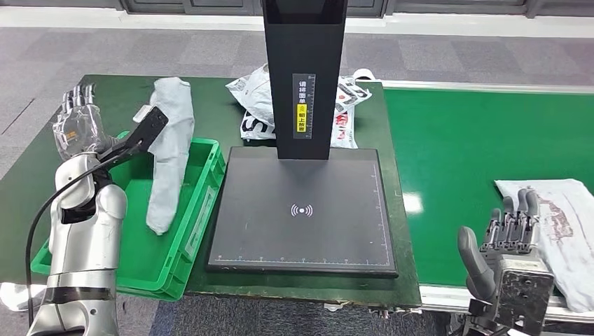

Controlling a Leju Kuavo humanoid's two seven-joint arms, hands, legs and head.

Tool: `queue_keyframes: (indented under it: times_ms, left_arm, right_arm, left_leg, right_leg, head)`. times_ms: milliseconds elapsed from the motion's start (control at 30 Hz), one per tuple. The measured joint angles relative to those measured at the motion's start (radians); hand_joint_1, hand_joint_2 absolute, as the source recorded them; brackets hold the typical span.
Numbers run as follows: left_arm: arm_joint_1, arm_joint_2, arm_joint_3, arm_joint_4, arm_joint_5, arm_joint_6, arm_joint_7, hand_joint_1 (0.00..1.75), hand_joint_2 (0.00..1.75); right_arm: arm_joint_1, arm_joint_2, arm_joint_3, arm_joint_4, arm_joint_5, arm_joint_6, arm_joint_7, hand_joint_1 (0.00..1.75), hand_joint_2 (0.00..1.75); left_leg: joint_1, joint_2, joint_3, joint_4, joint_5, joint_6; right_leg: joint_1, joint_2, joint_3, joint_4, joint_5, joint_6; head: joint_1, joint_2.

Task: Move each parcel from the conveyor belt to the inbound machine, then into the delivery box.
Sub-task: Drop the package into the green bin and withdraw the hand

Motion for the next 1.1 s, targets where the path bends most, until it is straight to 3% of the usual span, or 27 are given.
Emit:
queue_keyframes:
  times_ms: [300,500,767,833,900,1000,1100]
  left_arm:
    - [0.013,-0.008,-0.007,-0.002,0.126,-0.046,-0.057,0.0,0.0]
    - [0.019,-0.011,-0.004,-0.053,0.063,0.146,0.066,0.0,0.0]
    - [0.032,-0.008,0.024,-0.091,0.046,0.182,0.073,0.0,0.0]
    - [0.03,-0.014,0.027,-0.093,0.087,0.199,0.03,0.0,0.87]
    - [0.025,-0.03,0.024,-0.097,0.229,0.214,-0.089,0.0,1.75]
    - [0.018,-0.06,0.001,-0.13,0.585,0.241,-0.314,0.0,1.75]
    - [0.045,-0.092,-0.04,-0.208,0.962,0.217,-0.464,0.0,1.75]
  right_arm:
    - [0.001,0.0,-0.006,-0.001,-0.006,-0.005,0.01,0.0,1.75]
    - [-0.007,0.0,-0.016,0.001,-0.009,0.004,0.04,0.0,1.75]
    - [-0.022,0.0,-0.025,0.014,-0.009,0.006,0.056,0.0,1.75]
    - [-0.023,0.0,-0.032,0.016,-0.006,0.007,0.062,0.0,1.75]
    - [-0.023,0.0,-0.049,0.018,0.008,0.009,0.072,0.0,1.75]
    - [-0.033,0.0,-0.088,0.032,0.074,0.018,0.097,0.0,1.75]
    - [-0.081,-0.012,-0.133,0.077,0.245,0.04,0.165,0.0,1.75]
  left_leg:
    - [0.0,0.0,0.0,0.0,0.0,0.0]
    - [0.0,0.001,0.0,0.0,0.0,0.0]
    - [0.0,0.0,0.0,0.0,0.0,-0.001]
    - [0.0,-0.001,0.0,0.0,0.0,-0.001]
    - [0.0,-0.001,0.0,0.0,0.001,-0.001]
    - [0.0,-0.002,-0.001,0.001,0.0,-0.001]
    - [-0.001,0.002,0.0,0.001,-0.001,0.001]
  right_leg:
    - [0.0,0.0,0.0,0.0,0.0,0.0]
    - [0.0,0.0,0.0,0.0,0.001,-0.001]
    - [0.001,-0.001,0.0,0.0,0.0,-0.001]
    - [0.0,-0.001,-0.001,0.0,0.001,-0.001]
    - [0.0,-0.002,0.0,0.0,0.001,-0.001]
    - [0.0,-0.002,0.0,0.0,0.001,0.0]
    - [-0.002,0.002,0.0,0.0,0.001,0.0]
  head:
    - [0.0,0.0]
    - [0.0,0.0]
    - [0.0,0.0]
    - [0.0,0.0]
    - [0.0,0.0]
    - [0.0,0.0]
    - [0.0,0.0]
